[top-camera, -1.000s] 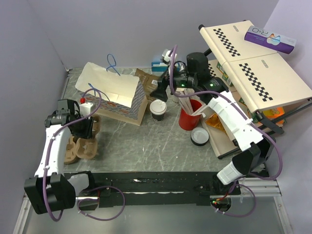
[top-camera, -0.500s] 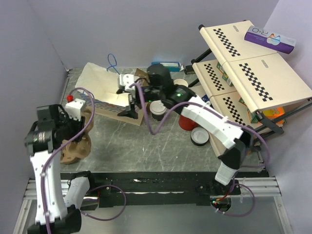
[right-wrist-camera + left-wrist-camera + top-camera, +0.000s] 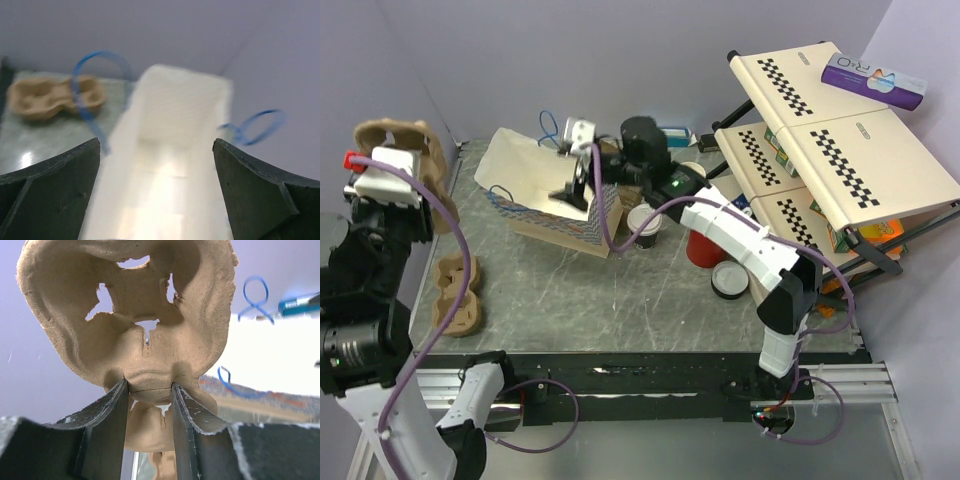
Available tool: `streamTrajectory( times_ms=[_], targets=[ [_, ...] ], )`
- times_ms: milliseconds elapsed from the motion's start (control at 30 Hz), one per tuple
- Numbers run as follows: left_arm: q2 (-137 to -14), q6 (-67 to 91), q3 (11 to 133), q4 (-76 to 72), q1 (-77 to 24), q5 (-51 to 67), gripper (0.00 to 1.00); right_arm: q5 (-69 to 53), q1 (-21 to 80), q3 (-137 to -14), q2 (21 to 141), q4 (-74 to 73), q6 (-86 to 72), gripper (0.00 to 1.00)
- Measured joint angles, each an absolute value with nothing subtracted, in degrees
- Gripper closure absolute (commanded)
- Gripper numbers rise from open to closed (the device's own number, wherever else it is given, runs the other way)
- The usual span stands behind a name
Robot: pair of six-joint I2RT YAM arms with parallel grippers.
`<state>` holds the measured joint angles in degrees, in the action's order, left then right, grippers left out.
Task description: Pack the takeout coffee
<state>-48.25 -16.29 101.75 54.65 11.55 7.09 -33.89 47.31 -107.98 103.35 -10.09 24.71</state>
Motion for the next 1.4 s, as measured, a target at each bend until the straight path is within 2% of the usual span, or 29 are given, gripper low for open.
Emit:
streamTrajectory(
  times_ms=[300,467,633,733,833,867,967,1300,1400],
  targets=[
    [-57.1,-13.8,103.6,43.9,11.6,13.2,0.99,-24.6,42.5,-134.2,119.2,-9.4,29.6,0.01],
    [-63.2,-14.2,109.7,39.5,11.6,19.0,0.99,-27.3,40.8,-129.8,122.8,-12.3,29.5,0.01],
    [-64.6,-17.6,108.0,36.0,11.6,27.5,0.99,-29.6,40.6,-124.7,122.6,-15.4,29.6,0.02],
    [-65.6,-20.5,106.4,35.9,11.7,32.5,0.99,-30.3,40.6,-125.7,122.6,-16.6,30.0,0.13],
    [-67.5,-25.0,106.0,37.2,11.7,36.9,0.99,-31.1,40.6,-125.7,122.4,-17.5,30.6,0.28],
    [-68.3,-27.4,105.9,38.1,11.7,38.3,0.99,-31.6,40.6,-125.7,122.4,-18.2,30.7,0.37],
    [-69.7,-34.0,105.1,40.9,11.7,41.4,0.99,-33.1,40.6,-125.7,122.4,-19.8,31.4,0.46],
    [-69.1,-52.1,104.9,53.0,11.7,43.7,0.99,-34.1,42.1,-125.7,122.1,-22.5,34.0,0.67],
    [-67.3,-56.8,103.8,57.8,11.7,43.6,0.99,-34.2,42.9,-125.6,121.7,-23.4,34.9,0.79]
  ],
)
